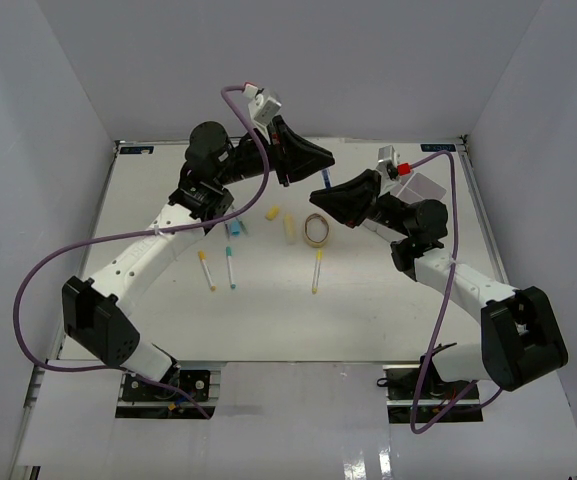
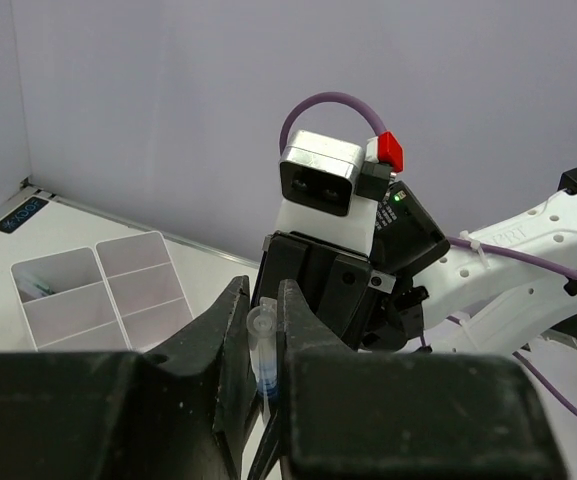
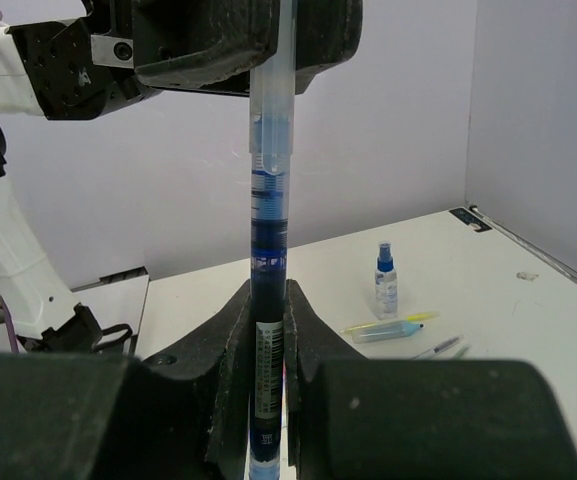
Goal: Sort the stationery into containers
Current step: Close the pen cap on the pen.
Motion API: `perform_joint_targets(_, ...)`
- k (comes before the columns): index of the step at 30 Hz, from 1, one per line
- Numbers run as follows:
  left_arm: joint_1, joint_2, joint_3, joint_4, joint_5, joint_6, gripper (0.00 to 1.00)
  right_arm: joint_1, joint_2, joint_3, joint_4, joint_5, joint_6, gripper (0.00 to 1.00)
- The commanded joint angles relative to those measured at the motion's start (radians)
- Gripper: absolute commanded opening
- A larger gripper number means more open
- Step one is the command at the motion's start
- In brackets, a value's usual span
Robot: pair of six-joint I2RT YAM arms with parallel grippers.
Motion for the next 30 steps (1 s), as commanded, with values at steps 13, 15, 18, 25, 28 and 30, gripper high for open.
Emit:
perform_joint_targets(13, -0.034, -0.050, -0.097, -0.022, -0.004, 0.050, 0.00, 0.001, 0.003, 0.113, 0.062, 0.017, 0.015, 0.08)
perform_joint_targets(15, -0.037, -0.053, -0.123, -0.046, 0.003, 0.059, 0.00, -0.002, 0.008, 0.138, 0.056, 0.013, 0.013, 0.08)
perform_joint_targets(18, -0.042, -0.050, -0.147, -0.088, 0.015, 0.075, 0.00, -0.006, 0.017, 0.184, 0.056, 0.007, 0.023, 0.08)
perform_joint_targets(25, -0.060, -0.048, -0.222, -0.129, 0.036, 0.084, 0.00, -0.009, 0.039, 0.256, 0.076, 0.009, 0.041, 0.08)
perform_joint_targets(28, -0.078, -0.045, -0.244, -0.112, 0.030, 0.076, 0.00, -0.012, 0.046, 0.279, 0.102, 0.010, 0.061, 0.08)
perform_joint_targets(30, -0.089, -0.039, -0.255, -0.111, 0.027, 0.073, 0.00, -0.012, 0.052, 0.302, 0.108, 0.007, 0.067, 0.08)
